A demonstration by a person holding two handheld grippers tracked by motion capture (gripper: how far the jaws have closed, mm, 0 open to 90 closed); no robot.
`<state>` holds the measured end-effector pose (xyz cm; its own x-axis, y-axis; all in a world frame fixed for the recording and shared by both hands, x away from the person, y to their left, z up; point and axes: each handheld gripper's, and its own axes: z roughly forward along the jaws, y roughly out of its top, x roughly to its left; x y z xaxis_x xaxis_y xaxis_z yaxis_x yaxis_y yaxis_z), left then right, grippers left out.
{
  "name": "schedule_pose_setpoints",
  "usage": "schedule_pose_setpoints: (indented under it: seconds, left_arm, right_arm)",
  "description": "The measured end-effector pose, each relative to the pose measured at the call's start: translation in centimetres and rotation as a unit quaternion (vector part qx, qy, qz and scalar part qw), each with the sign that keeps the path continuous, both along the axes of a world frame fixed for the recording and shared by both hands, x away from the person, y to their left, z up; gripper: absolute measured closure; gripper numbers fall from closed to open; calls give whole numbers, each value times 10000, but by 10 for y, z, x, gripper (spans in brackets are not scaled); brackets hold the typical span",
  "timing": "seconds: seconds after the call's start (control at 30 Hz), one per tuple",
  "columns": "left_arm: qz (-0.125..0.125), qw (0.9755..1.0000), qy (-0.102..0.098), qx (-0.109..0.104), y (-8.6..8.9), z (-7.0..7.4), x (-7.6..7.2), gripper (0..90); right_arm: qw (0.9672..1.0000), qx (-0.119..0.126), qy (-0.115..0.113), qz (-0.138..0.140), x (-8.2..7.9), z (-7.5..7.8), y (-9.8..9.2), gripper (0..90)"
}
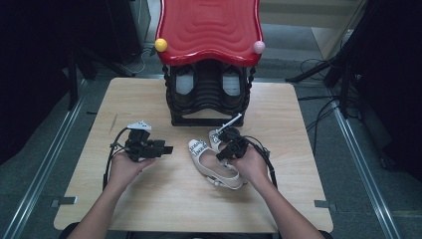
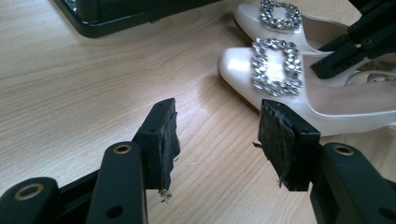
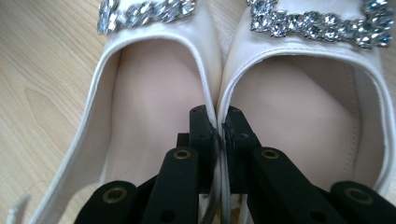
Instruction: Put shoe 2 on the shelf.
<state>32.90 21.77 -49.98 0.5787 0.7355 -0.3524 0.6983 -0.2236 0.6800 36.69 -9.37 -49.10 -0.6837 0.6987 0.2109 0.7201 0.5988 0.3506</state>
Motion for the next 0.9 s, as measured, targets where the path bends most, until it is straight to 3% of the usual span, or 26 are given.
schedule_pose_setpoints:
  seconds: [0.23,0.37,0.6,0.67,0.73,0.87,0.9]
  left_arm:
    - [104,9999,7,-46,8,0,1,471]
    - [230,9997,32,-68,13,-1,3,472]
    - [282,9995,39,-109,19,-1,4,471]
    - [276,9996,41,-104,21,-1,4,470]
    - [302,9994,62,-132,22,-1,4,468]
    - [325,9993,100,-124,23,-1,4,468]
    - [312,9994,102,-109,24,-1,4,468]
  right_arm:
    - [9994,25,52,337,5,11,-8,861]
    - [9983,55,6,582,5,24,-10,861]
    - [9932,258,-198,1119,5,67,-3,858]
    - [9892,349,-324,1390,5,79,0,858]
    - [9828,333,-428,1764,3,93,6,858]
    - [9668,256,-543,2484,-1,118,19,857]
    - [9646,269,-552,2563,-1,122,21,857]
